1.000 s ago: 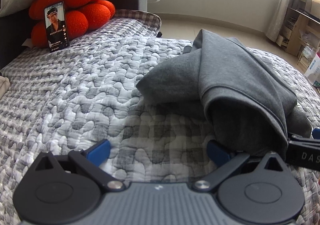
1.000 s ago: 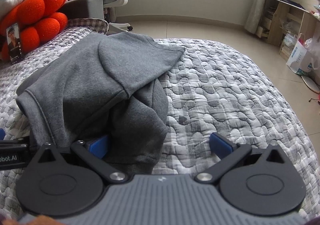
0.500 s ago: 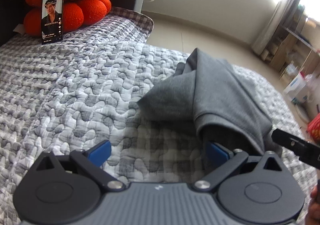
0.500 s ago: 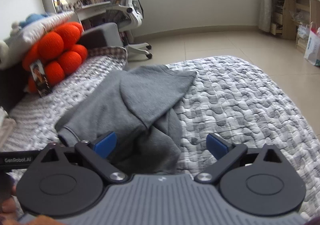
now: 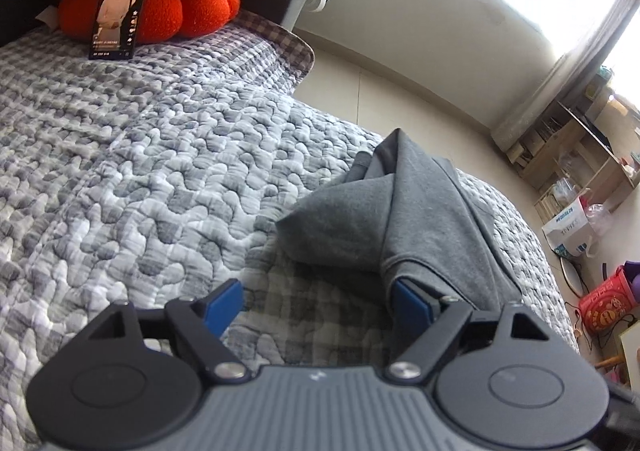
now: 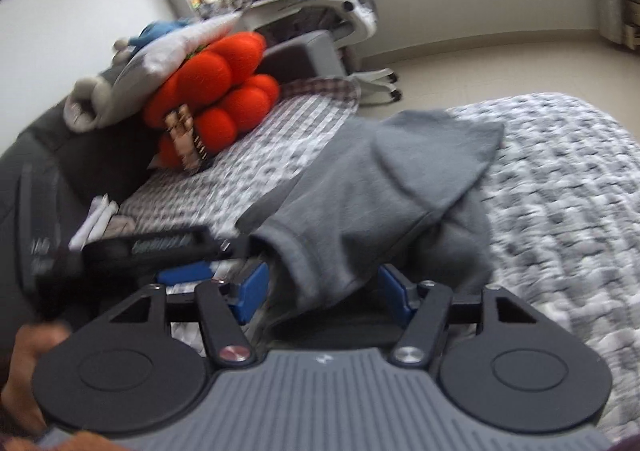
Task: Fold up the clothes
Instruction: 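Lower both grippers onto the grey sweatshirt edges, then close the right gripper on the sweatshirt while the left gripper closes on it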
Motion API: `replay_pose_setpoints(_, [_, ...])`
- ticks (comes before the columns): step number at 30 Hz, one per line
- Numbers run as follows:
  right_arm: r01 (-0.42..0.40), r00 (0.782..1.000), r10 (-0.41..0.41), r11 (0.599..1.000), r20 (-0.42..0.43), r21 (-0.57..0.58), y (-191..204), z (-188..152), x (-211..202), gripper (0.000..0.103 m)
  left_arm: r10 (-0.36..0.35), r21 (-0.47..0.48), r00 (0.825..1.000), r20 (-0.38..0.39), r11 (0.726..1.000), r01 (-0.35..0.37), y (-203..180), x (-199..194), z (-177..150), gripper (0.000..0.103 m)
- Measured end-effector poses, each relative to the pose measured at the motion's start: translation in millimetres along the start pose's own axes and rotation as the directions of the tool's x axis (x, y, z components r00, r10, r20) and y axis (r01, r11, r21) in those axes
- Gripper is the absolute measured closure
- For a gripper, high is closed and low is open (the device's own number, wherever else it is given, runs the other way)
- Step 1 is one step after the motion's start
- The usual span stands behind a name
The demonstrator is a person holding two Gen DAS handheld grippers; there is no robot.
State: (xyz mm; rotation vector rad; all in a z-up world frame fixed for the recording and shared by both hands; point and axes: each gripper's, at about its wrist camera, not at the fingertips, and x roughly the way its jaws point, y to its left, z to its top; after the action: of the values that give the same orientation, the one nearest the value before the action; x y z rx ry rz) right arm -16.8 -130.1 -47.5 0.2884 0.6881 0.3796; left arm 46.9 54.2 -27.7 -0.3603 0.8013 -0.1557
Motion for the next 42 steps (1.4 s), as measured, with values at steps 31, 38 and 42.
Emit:
replay_pose_setpoints(31, [0.176, 0.954, -0.215, 0.965, 0.206, 0.194, -76.9, 21.3, -31.3, 0.088, 0.037, 0.062, 0.992, 0.121, 0.997, -0.044, -1.4, 23.6, 20.0, 0.019])
replay_pose_setpoints(38, [0.018, 0.988, -0.044, 0.985, 0.147, 0.171, -53.4, 12.3, -27.5, 0.048, 0.043, 0.060, 0.993, 0.107, 0.997, -0.050, -1.0, 28.3, 19.6, 0.019])
replay_pose_setpoints(42, [-0.064, 0.993, 0.039, 0.972, 0.110, 0.228, -49.2, 13.5, -25.5, 0.048, 0.043, 0.070, 0.994, 0.105, 0.996, -0.050, -2.0, 29.5, 18.5, 0.019])
